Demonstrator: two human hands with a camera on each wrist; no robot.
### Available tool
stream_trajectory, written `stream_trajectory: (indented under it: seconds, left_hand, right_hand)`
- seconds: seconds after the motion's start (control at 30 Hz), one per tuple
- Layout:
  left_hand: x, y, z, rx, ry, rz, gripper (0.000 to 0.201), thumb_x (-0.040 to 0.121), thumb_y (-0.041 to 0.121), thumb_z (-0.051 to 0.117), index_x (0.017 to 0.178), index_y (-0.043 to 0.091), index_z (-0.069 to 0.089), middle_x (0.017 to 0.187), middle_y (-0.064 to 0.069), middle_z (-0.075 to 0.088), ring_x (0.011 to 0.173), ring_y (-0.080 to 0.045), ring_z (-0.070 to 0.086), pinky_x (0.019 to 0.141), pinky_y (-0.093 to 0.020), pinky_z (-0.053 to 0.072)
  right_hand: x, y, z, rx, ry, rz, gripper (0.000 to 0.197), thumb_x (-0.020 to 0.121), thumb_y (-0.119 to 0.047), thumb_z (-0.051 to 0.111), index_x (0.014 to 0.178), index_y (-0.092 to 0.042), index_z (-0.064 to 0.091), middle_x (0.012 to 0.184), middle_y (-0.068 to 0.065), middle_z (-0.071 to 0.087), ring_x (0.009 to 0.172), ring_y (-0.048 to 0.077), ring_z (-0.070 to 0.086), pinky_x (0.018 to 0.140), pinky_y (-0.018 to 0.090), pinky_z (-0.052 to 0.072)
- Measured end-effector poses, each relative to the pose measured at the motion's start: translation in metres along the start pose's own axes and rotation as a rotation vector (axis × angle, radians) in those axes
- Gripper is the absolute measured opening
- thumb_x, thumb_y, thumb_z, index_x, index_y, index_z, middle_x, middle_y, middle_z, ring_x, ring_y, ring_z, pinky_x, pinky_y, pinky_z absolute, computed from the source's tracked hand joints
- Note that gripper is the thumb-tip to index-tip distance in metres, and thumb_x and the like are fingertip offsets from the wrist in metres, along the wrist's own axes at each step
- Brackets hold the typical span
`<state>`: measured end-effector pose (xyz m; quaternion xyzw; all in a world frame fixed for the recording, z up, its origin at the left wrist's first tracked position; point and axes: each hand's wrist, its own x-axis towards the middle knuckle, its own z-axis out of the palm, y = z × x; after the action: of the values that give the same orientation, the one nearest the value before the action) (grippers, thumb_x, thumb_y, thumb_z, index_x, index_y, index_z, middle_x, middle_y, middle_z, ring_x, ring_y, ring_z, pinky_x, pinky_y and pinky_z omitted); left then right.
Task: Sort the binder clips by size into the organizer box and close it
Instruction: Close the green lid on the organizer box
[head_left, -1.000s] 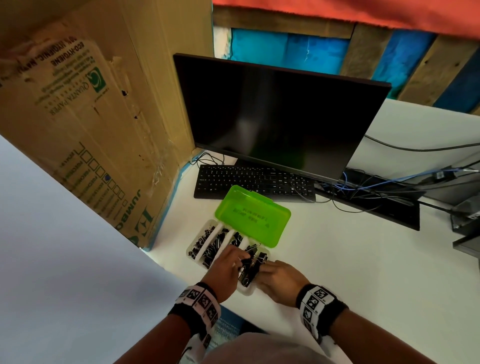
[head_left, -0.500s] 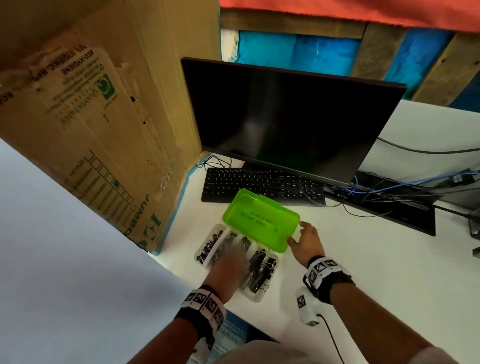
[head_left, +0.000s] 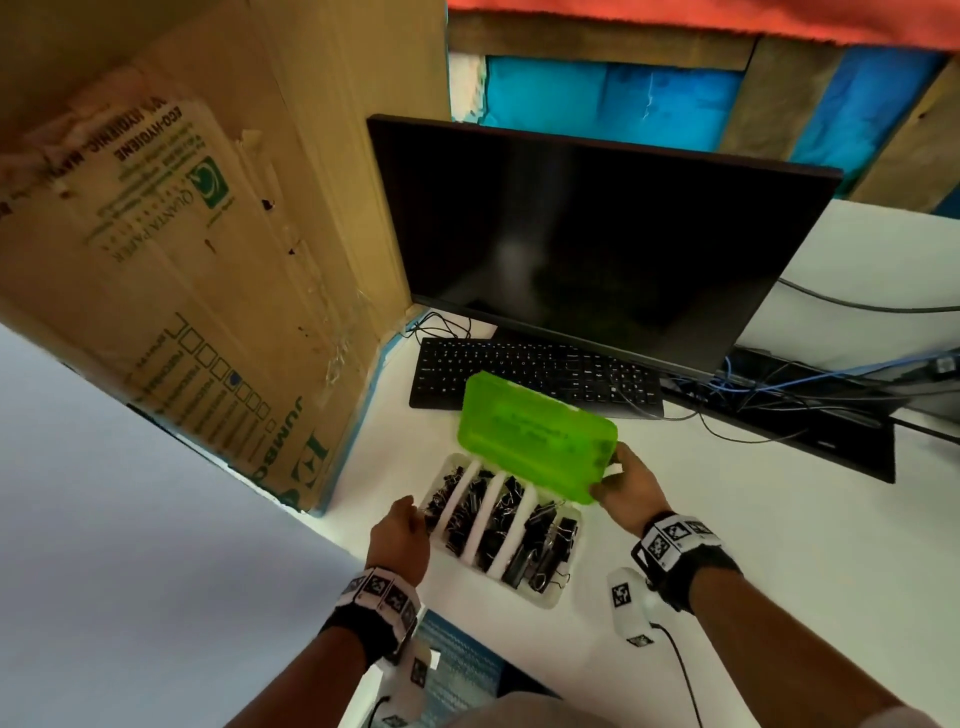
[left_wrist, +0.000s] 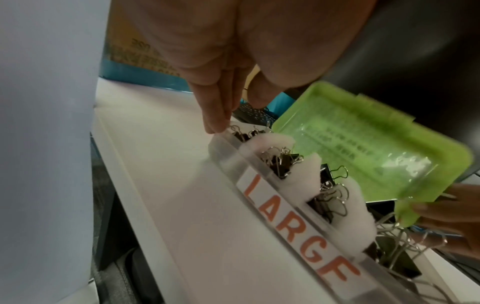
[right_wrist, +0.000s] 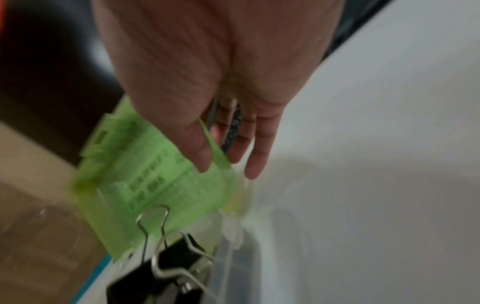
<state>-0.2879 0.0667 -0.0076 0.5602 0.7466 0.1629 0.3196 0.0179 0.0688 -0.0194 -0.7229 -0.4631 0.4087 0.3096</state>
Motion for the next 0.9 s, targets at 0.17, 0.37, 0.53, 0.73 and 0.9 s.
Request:
stream_trajectory:
  seconds: [0.17,0.37,0.53,0.73,0.9]
  left_hand:
    - [0.0,0.001,0.011,-0.233,-0.093,0.018,0.046,0.092,0.048,0.039,0.125,0.017,0.048,0.103,-0.013,0.069,0.094,-0.031,0.065,0.088,-0.039,0.051]
    - [0.001,0.018,0.011,-0.471,-0.182,-0.041,0.041,0.093,0.052,0.031,0.125,0.03,0.045,0.111,-0.001,0.06,0.095,-0.027,0.062,0.07,-0.038,0.054]
    - [0.001,0.023,0.019,-0.206,-0.213,0.096,0.052,0.076,0.024,0.075,0.123,0.023,0.053,0.117,-0.004,0.064,0.086,-0.021,0.065,0.084,-0.033,0.053]
    - [-0.001,0.023,0.021,-0.184,-0.157,0.096,0.06,0.071,0.018,0.079,0.125,0.017,0.052,0.129,-0.001,0.054,0.102,-0.019,0.058,0.09,-0.028,0.047]
    - [-0.003,0.02,0.025,0.021,-0.234,0.544,0.041,0.078,-0.003,0.066,0.11,0.022,0.067,0.128,0.013,0.045,0.124,-0.007,0.037,0.109,-0.033,0.038]
  right_hand:
    - [-0.04,0.01,-0.032,-0.169,-0.092,-0.348,0.075,0.066,0.021,0.046,0.112,-0.037,0.051,0.116,-0.017,0.042,0.106,0.0,0.049,0.077,0.012,0.048]
    - [-0.069,0.031,-0.027,-0.385,-0.203,-0.382,0.066,0.066,0.014,0.045,0.116,-0.027,0.055,0.136,-0.015,0.033,0.128,0.004,0.036,0.104,0.006,0.025]
    - [-0.087,0.04,-0.014,-0.462,-0.192,-0.327,0.032,0.088,-0.029,0.05,0.119,-0.034,0.049,0.151,-0.022,0.018,0.12,0.011,0.052,0.093,0.033,0.049]
    - [-0.089,0.036,-0.005,-0.683,-0.005,-0.51,0.045,0.084,-0.06,0.047,0.112,-0.026,0.056,0.141,-0.003,0.042,0.127,0.018,0.047,0.1,0.044,0.046]
    - [-0.082,0.017,0.004,-0.77,-0.138,-0.72,0.042,0.067,-0.032,0.076,0.107,-0.029,0.062,0.119,-0.005,0.061,0.103,0.019,0.061,0.09,0.032,0.053]
